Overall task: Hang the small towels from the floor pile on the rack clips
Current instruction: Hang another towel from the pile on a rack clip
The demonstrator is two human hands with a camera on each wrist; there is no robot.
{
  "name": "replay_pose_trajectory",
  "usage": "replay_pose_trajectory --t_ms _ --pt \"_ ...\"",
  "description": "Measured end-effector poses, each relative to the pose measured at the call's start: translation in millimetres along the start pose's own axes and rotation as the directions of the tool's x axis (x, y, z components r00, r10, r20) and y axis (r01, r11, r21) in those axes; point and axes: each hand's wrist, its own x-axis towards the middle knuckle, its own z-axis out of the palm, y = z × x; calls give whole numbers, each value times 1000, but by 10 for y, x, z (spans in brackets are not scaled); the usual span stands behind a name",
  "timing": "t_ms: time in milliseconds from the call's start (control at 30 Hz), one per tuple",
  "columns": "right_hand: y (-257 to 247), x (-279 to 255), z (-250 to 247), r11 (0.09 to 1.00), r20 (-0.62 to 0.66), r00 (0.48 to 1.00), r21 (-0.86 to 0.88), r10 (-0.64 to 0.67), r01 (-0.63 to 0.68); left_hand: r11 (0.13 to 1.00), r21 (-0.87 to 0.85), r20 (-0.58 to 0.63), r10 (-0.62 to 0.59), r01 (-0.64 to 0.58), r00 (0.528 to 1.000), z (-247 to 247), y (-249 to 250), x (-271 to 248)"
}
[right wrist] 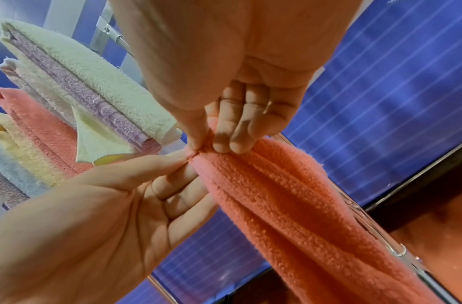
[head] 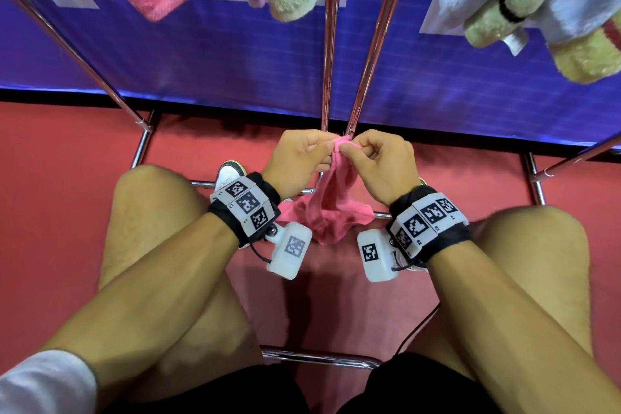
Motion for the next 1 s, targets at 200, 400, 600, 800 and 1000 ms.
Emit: replay_pose_trajectory --t_ms 200,400,600,800,1000 --pt "-16 -23 20 1000 -19 1000 11 11 -11 1000 -26 13 0 1 1000 9 7 -21" --pt "-13 -35 36 1000 -35 999 24 16 -15 1000 5 16 -1 1 1000 15 30 -23" --pt "-18 -40 37 999 -22 1000 33 4 -4 991 117 22 68 -70 997 -43 -15 -35" --pt "29 -34 14 996 54 999 90 -4 -1 993 104 66 53 -60 996 -88 2 -35" --pt "4 -74 -37 997 112 994 74 -13 4 984 156 75 77 -88 994 -103 15 -41"
